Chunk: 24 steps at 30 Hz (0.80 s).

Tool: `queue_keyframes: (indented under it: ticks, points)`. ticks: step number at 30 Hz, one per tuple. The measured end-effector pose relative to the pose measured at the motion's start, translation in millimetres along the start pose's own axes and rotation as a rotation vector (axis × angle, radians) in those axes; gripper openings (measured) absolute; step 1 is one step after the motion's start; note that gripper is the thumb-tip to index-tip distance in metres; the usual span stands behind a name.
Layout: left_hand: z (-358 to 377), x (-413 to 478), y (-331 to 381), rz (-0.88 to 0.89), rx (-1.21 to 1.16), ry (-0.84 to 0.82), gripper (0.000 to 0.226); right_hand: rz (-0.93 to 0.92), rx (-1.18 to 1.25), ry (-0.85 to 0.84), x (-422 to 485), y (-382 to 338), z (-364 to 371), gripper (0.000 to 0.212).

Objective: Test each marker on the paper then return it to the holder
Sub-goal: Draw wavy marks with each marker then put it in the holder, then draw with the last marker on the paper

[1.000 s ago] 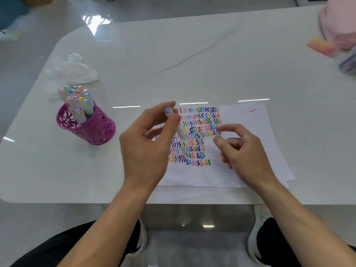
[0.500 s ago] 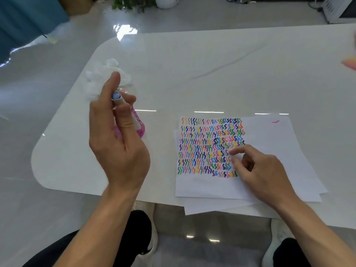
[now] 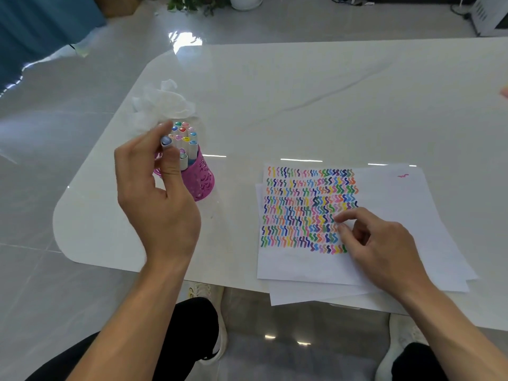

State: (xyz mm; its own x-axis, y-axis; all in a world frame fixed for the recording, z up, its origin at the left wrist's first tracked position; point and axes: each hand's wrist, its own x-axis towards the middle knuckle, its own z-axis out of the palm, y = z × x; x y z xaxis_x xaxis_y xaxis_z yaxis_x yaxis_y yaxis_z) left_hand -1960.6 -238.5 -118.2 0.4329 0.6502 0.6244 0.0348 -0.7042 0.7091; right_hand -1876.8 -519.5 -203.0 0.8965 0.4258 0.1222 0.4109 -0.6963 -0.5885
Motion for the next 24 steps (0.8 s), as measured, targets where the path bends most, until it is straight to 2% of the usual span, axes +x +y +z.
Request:
queue_keyframes:
  ticks: [4, 8, 12, 19, 24]
  points:
    - [-1, -1, -12, -0.151, 0.044, -0.131, 0.025, 0.002, 0.005, -0.008, 0, 0, 0, 0.009]
    - [-2, 0, -20, -0.221, 0.144, -0.158, 0.023, 0.004, 0.012, -0.003, 0, 0, 0, 0.008]
    - [-1, 0, -20, -0.22, 0.23, -0.174, 0.025, -0.003, 0.015, -0.018, -1, 0, -1, 0.009]
    - [-1, 2, -18, -0.262, 0.246, -0.159, 0.02, 0.004, 0.016, -0.016, -1, -2, -2, 0.008]
    - [2, 1, -18, -0.231, 0.291, -0.19, 0.026, 0.018, 0.017, -0.025, -1, -3, -2, 0.008]
